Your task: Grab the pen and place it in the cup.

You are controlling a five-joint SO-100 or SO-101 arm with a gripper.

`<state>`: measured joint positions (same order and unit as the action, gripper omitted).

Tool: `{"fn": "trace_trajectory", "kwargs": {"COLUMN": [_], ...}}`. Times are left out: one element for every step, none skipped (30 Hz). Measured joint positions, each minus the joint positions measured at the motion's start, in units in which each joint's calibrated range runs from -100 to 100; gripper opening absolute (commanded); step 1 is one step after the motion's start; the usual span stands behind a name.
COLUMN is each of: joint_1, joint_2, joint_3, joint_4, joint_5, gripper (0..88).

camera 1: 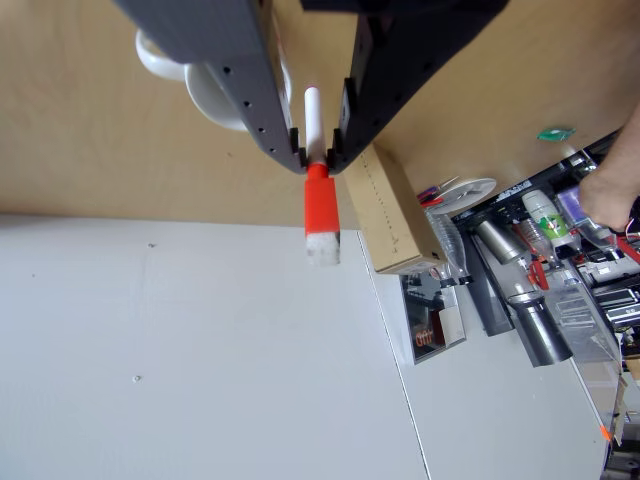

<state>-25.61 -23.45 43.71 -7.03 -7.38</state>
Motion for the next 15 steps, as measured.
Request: {"fn": "trace_trajectory", "kwargs": {"joint_1": [0.00, 0.07, 0.22, 0.37, 0.59, 1.03, 1.55, 2.07, 2.80, 3.54, 4.28, 4.94, 5.54, 5.98, 6.27], "joint_2": [1.18, 2.53, 3.71, 5.14, 6.48, 7.75, 9.09, 10.02, 11.03, 11.79, 12.63, 13.22, 13.47, 13.73, 13.73], "joint_3": [-1.24, -2.48, -3.63, -4.79, -5.94, -6.74, -7.54, -8.16, -8.51, -8.78, -8.78, -8.78, -8.78, -8.78, -8.78], "joint_4": [0.00, 0.00, -0.08, -0.17, -0.17, -0.17, -0.17, -0.34, -0.34, -0.34, -0.34, -0.34, -0.34, -0.34, -0.34], "joint_5": [0.00, 0.00, 0.00, 0.00, 0.00, 0.00, -0.05, -0.15, -0.20, -0.24, -0.29, -0.29, -0.29, -0.29, -0.29], "gripper": [1.0, 1.0, 1.0, 1.0, 1.0, 1.0, 1.0, 1.0, 1.0, 1.0, 1.0, 1.0, 1.0, 1.0, 1.0]}}
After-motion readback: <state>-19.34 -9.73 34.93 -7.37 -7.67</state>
